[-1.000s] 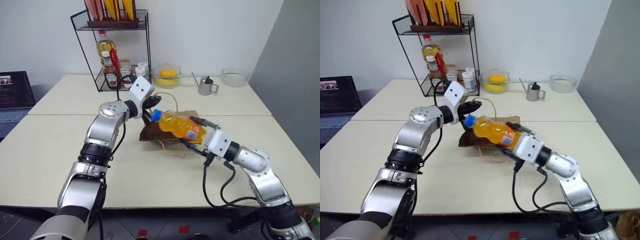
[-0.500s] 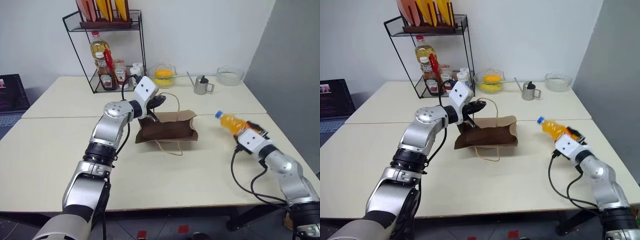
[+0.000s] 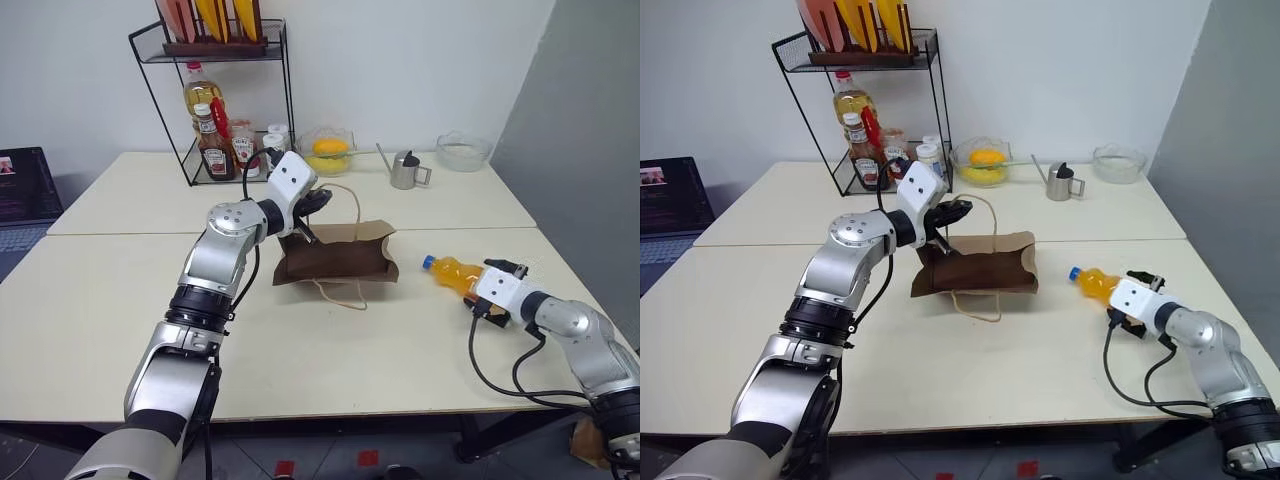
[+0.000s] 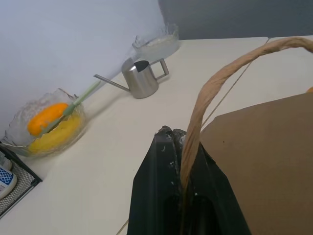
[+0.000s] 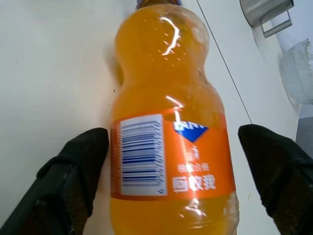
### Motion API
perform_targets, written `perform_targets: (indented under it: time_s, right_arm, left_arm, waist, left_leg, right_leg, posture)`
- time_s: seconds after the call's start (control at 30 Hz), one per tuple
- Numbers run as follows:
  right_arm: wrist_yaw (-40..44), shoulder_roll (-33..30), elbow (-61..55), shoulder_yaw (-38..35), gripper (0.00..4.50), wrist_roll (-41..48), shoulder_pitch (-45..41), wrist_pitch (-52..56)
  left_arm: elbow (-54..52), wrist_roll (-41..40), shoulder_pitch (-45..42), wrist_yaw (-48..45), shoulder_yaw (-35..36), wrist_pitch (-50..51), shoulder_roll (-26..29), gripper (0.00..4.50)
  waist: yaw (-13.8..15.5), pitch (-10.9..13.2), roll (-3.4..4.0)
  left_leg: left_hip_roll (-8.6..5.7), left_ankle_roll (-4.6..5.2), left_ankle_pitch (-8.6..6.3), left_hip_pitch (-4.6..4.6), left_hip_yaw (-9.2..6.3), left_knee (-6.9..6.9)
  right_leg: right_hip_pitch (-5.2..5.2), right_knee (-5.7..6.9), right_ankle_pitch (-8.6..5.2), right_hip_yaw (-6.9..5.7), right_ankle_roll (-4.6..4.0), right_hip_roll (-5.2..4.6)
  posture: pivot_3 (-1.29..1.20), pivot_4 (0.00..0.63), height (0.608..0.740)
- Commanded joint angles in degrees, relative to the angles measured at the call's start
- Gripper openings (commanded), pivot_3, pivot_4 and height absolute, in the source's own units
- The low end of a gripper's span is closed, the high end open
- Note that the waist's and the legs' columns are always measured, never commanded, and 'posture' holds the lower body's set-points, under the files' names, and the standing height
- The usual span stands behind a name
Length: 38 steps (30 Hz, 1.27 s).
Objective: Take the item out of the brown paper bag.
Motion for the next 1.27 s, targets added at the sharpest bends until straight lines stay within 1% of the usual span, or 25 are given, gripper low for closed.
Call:
perform_targets:
  time_s: [0.03,0.17,0.3,0.33,0.37,0.43,0.6,0.77,0.83,0.87,0.93,1.0,1.07,1.13,1.2,1.27]
  right_arm:
    - [0.7,-1.5,-3.2,-1.9,4.46,1.9,-1.1,0.2]
    - [0.2,-1.8,-7.2,-2.4,4.46,2.3,-0.8,-0.8]
    - [-1.5,2.0,-14.9,-5.5,4.46,7.9,-1.6,-0.2]
    - [-1.6,2.8,-16.0,-5.9,4.50,9.2,-1.9,0.4]
    - [-2.1,3.8,-16.6,-6.3,4.50,10.1,-2.4,0.2]
    - [-3.1,5.2,-16.9,-6.4,4.50,10.9,-3.3,-0.4]
    - [-4.6,7.1,-16.2,-5.2,4.50,11.1,-4.7,-0.1]
    - [-5.3,9.4,-16.5,-5.8,4.50,13.6,-5.5,0.8]
    - [-5.5,11.0,-18.8,-6.3,4.50,15.8,-4.7,3.3]
    - [-6.2,12.8,-21.0,-6.9,4.50,18.0,-3.8,6.7]
    - [-7.7,16.4,-25.4,-7.8,4.50,22.3,-1.8,13.9]
    - [-10.5,20.7,-29.7,-9.2,4.50,26.4,0.7,21.1]
    - [-14.5,25.3,-33.5,-10.7,4.50,29.6,3.1,27.1]
    - [-17.8,28.5,-37.2,-11.1,4.50,30.8,5.5,30.8]
    - [-20.3,30.1,-40.7,-10.6,4.50,30.3,8.5,33.1]
    - [-22.2,30.2,-43.4,-9.0,4.50,28.1,12.4,34.2]
  left_arm:
    - [-2.6,-0.3,-0.4,0.3,1.0,-0.2,0.4,0.00]
    - [-2.5,-0.3,-0.3,0.2,1.0,-0.3,0.5,0.00]
    - [-2.7,-1.1,-0.1,-0.2,1.8,-0.5,0.7,0.00]
    - [-2.9,-1.9,-0.2,-0.7,2.2,-0.2,0.8,0.41]
    - [-3.0,-2.2,-0.4,-0.8,2.6,-0.1,0.9,0.59]
    - [-2.7,-2.4,-0.8,-0.5,3.2,0.1,1.4,1.14]
    - [-5.5,-4.5,0.5,-2.6,4.5,3.5,4.3,2.76]
    - [-11.3,-8.5,1.7,-2.2,9.8,11.0,8.6,4.47]
    - [-15.3,-10.2,3.4,0.1,13.1,14.9,10.0,4.49]
    - [-18.8,-10.8,5.8,1.2,14.7,17.0,10.9,4.49]
    - [-25.6,-10.6,11.8,3.1,16.0,20.5,12.6,4.49]
    - [-32.2,-10.0,19.2,6.6,17.8,22.6,12.4,4.49]
    - [-38.1,-10.6,26.8,11.2,21.2,25.1,9.9,4.49]
    - [-43.4,-10.1,34.6,14.8,22.2,27.9,7.6,4.49]
    - [-48.8,-9.9,42.2,17.9,22.5,29.0,4.6,4.49]
    - [-52.9,-11.0,49.0,20.3,22.5,29.6,0.5,4.49]
  waist:
    - [0.0,0.0,0.00]
    - [0.0,0.0,0.00]
    - [0.0,0.0,0.00]
    - [0.1,0.0,0.00]
    - [0.1,0.0,0.00]
    - [0.1,0.0,0.00]
    - [0.0,0.0,0.00]
    - [-0.1,0.0,0.00]
    - [-0.2,0.0,0.00]
    - [-0.2,0.0,0.00]
    - [-0.2,0.0,0.01]
    - [-0.2,0.0,0.06]
    - [-0.1,0.0,0.05]
    - [0.2,0.0,0.04]
    - [0.6,-0.1,0.03]
    - [0.9,-0.1,0.00]
  left_leg:
    - [0.00,0.00,0.00,0.00,0.00,0.00]
    - [0.00,0.00,0.00,0.01,0.00,0.00]
    - [0.01,0.00,0.00,0.01,-0.01,0.00]
    - [0.01,0.00,0.00,0.01,-0.01,0.00]
    - [0.02,0.00,0.00,0.01,-0.01,0.01]
    - [0.01,0.00,0.00,0.01,-0.02,0.01]
    - [0.01,0.00,0.00,0.01,-0.02,0.01]
    - [0.03,0.00,0.00,0.01,-0.03,0.01]
    - [0.05,0.00,0.00,0.01,-0.04,0.01]
    - [0.05,0.00,0.00,0.01,-0.05,0.00]
    - [0.09,-0.01,0.00,0.02,-0.05,-0.02]
    - [0.12,-0.01,0.00,0.05,-0.08,-0.06]
    - [0.14,-0.01,0.00,0.04,-0.11,-0.03]
    - [0.14,-0.02,0.00,0.02,-0.11,0.04]
    - [0.13,-0.02,0.00,0.04,-0.10,0.03]
    - [0.12,-0.02,-0.01,0.02,-0.09,0.04]
  right_leg:
    - [0.00,0.00,0.00,0.00,0.00,0.00]
    - [0.00,0.01,0.00,0.00,0.00,0.00]
    - [0.00,0.01,0.00,-0.01,0.00,0.01]
    - [0.00,0.02,0.00,-0.01,0.00,0.01]
    - [0.00,0.02,0.00,-0.01,0.00,0.01]
    - [0.01,0.03,0.00,-0.01,0.00,0.01]
    - [0.01,0.02,0.00,-0.02,0.00,0.01]
    - [0.01,0.03,0.00,-0.03,0.00,0.01]
    - [0.01,0.04,0.00,-0.04,0.00,0.01]
    - [0.01,0.04,0.00,-0.04,0.00,0.01]
    - [0.01,0.06,0.00,-0.04,-0.01,0.01]
    - [0.02,0.07,-0.01,-0.05,-0.02,0.01]
    - [0.03,0.12,-0.03,-0.05,-0.05,0.01]
    - [0.02,0.15,-0.03,-0.06,-0.05,0.01]
    - [0.03,0.12,-0.03,-0.03,-0.05,0.00]
    - [0.02,0.08,-0.03,-0.04,-0.05,-0.01]
  posture:
    - [0.00,0.150,0.740]
    - [0.00,0.150,0.740]
    - [0.00,0.150,0.740]
    - [0.00,0.150,0.740]
    - [0.00,0.150,0.740]
    - [0.00,0.150,0.740]
    - [0.00,0.150,0.740]
    - [0.00,0.150,0.740]
    - [0.00,0.150,0.740]
    - [0.00,0.150,0.740]
    - [0.00,0.150,0.740]
    - [0.00,0.150,0.740]
    - [0.00,0.150,0.740]
    - [0.00,0.150,0.740]
    - [0.00,0.150,0.740]
    - [0.00,0.150,0.740]
